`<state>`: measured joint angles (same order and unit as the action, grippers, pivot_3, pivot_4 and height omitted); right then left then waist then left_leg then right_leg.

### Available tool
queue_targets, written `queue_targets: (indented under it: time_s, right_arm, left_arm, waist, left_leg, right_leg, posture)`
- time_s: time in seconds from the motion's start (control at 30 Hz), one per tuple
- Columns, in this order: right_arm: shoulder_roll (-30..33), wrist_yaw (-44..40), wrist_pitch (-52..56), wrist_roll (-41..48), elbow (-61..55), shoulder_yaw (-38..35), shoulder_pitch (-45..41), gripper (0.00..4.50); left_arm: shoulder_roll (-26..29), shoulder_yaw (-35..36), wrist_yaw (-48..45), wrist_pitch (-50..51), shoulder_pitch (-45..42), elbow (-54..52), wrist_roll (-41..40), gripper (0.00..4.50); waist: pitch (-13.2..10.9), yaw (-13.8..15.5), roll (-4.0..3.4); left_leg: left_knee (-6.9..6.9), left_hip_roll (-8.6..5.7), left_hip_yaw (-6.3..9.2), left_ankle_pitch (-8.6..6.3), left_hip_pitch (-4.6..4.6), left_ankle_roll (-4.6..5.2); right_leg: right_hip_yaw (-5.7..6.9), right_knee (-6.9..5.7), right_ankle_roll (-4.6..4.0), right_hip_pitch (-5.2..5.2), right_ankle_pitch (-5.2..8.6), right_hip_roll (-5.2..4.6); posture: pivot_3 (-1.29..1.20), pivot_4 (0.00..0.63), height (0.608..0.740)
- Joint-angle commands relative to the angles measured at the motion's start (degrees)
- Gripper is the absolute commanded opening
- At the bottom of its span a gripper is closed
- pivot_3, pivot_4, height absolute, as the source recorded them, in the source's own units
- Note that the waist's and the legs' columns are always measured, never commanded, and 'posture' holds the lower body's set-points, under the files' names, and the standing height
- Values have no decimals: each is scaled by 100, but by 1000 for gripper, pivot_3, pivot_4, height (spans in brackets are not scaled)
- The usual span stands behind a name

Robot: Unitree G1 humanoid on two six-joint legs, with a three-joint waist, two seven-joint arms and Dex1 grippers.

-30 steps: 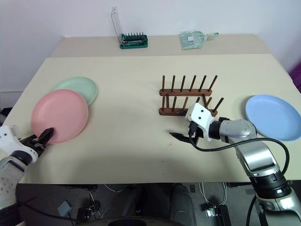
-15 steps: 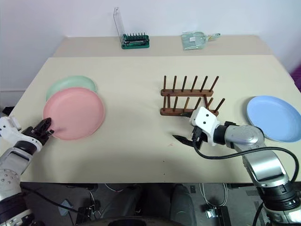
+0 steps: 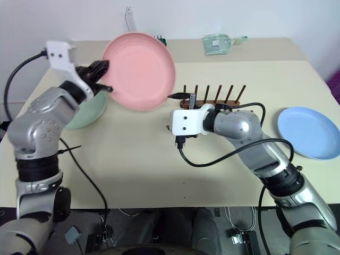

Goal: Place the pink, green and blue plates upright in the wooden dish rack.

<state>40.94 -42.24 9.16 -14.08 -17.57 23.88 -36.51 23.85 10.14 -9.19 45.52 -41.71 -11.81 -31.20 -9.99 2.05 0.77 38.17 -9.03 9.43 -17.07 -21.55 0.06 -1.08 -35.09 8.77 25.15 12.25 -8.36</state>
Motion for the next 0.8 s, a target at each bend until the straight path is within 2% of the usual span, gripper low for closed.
queue_targets:
  time_s: [0.03, 0.23, 0.27, 0.33, 0.5, 0.57, 0.67, 0.73, 0.8]
  right_arm:
    - [-223, 397, -435, -588, 243, 4, -209, 4500]
    - [-551, 826, -913, -1341, 872, 35, -445, 4500]
    - [-580, 900, -980, -1486, 970, 40, -503, 3987]
    - [-631, 980, -1080, -1642, 1078, 15, -547, 3365]
    - [-665, 1031, -1339, -1823, 1137, -59, -482, 779]
    - [-652, 1092, -1443, -1890, 1123, -106, -437, 39]
    - [-594, 1202, -1617, -1985, 1074, -212, -364, 0]
    - [-561, 1271, -1654, -1969, 1040, -346, -320, 0]
    - [-504, 1394, -1631, -1817, 916, -697, -249, 0]
  left_arm:
    - [-161, -10, 152, 250, -307, -191, -69, 47]
    - [-434, 108, 274, 794, -503, -509, -355, 47]
    - [-406, 110, 255, 854, -501, -557, -365, 0]
    - [-388, 149, 260, 939, -484, -606, -405, 0]
    - [-466, 307, 333, 1084, -475, -596, -489, 0]
    - [-603, 451, 402, 1147, -498, -557, -606, 0]
    - [-1132, 1026, 668, 942, -764, -441, -1062, 964]
    - [-1495, 1625, 1075, 508, -1212, -232, -1395, 2033]
    - [-1449, 2099, 1449, -110, -1635, 233, -1225, 2982]
  waist:
    - [0, -11, 0]
    - [0, -125, 0]
    - [0, -135, 0]
    - [0, -149, 0]
    - [0, -167, 0]
    - [0, -160, 0]
    - [-1, -129, 2]
    - [-9, -107, 16]
    - [-15, -124, 26]
  left_leg:
    - [-1, 0, -1, 0, -1, 0]
    - [-1, 6, 0, 5, -4, -8]
    - [-1, 7, 1, 5, -4, -9]
    - [-1, 8, 1, 5, -3, -9]
    - [-3, 25, -2, 6, -3, -13]
    - [-3, 33, -2, 6, -2, -16]
    - [-1, 40, -3, 8, -3, -19]
    - [1, 40, -3, 9, -4, -22]
    - [5, 43, -2, 11, -9, -25]
  right_leg:
    - [0, -1, 0, 4, 0, 0]
    - [-2, -5, -1, 8, 0, 10]
    - [-2, -5, -1, 7, 0, 12]
    - [-3, -6, -1, 8, 0, 14]
    - [-10, -4, -7, 11, -3, 35]
    - [-10, -3, -12, 11, -6, 42]
    - [-11, 0, -18, 9, -10, 49]
    - [-11, 0, -20, 8, -11, 50]
    - [-9, 2, -24, 10, -14, 53]
  posture:
    - [0, 150, 735]
    - [0, 150, 735]
    - [0, 150, 735]
    - [0, 150, 735]
    - [0, 150, 735]
    - [0, 150, 735]
    - [0, 150, 735]
    - [0, 150, 735]
    - [0, 150, 735]
